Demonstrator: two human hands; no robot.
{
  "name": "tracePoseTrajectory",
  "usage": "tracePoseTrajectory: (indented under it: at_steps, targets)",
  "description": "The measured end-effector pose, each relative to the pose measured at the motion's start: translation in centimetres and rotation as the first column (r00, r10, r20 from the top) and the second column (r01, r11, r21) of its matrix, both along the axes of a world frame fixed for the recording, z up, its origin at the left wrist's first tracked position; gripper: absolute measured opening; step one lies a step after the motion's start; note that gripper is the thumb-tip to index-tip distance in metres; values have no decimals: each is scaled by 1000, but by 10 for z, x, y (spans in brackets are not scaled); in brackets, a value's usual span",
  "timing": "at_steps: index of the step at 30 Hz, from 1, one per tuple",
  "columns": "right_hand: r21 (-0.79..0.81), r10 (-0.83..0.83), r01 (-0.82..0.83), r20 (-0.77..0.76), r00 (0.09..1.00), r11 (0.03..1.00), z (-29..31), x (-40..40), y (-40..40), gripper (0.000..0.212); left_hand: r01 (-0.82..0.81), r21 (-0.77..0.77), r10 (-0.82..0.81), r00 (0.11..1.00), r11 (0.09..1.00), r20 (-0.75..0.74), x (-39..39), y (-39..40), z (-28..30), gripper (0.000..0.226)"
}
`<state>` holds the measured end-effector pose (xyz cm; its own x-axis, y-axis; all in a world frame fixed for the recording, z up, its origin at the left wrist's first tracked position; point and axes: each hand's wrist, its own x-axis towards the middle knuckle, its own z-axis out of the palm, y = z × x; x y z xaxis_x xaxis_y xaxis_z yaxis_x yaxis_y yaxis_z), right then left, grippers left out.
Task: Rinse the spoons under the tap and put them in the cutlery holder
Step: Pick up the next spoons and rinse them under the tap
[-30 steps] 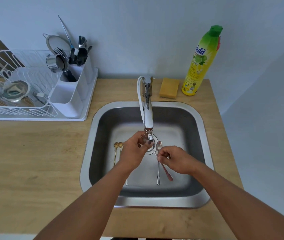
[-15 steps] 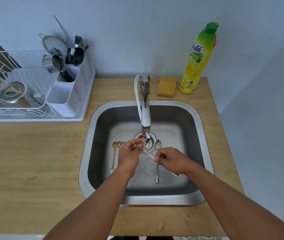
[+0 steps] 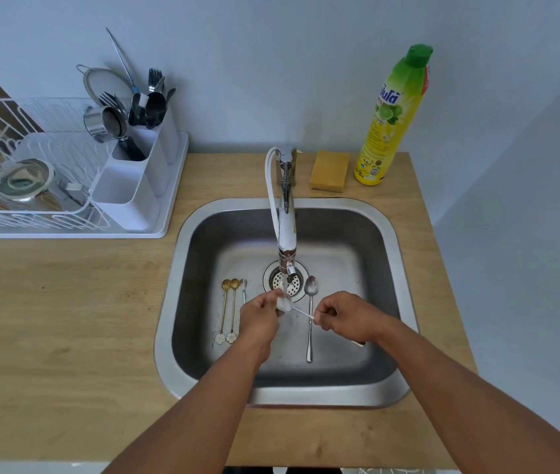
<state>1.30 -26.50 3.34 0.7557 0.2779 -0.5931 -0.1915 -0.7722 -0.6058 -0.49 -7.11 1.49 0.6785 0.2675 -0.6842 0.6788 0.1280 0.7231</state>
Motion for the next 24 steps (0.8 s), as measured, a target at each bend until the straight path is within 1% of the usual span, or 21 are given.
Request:
tracePoseTrajectory:
  at_steps: [2,5,8,11,13,15,17,24]
  targets:
    - [-4,5,-5,-2,1000,1000,-1,-1,0,11,8,-16,-8,1000,1000,-17,-1,1,-4,15]
    - [-4,9,-9,-10,1000,1000,-1,-4,0,14,-30,-14,29,1000,999,-12,-1,0,-6,3]
    - [-4,5,-5,-11,1000,1000,-3,-4,0,21,-83,2,83,997,997,-2,0,-5,-4,14]
    - [3,-28,28,-18,999,1000,-5,-4,-1,21,-135,-13,134,989,991,-69,1,-8,-2,24]
    - [11,-44,44,-18,999,999,-6,-4,-1,20,-151,-71,142,983,986,-112,-2,-10,-1,21]
    - [17,-46,47,-14,999,999,-7,-4,1,20,-93,-109,79,989,990,-123,-6,-13,0,17]
    - [30,-46,47,-16,999,998,-8,-3,5,21,-24,-93,14,994,995,-108,-7,-13,0,16]
    - [145,-89,95,-51,995,985,-7,-4,7,15,-71,-5,71,997,997,-24,9,-8,4,32]
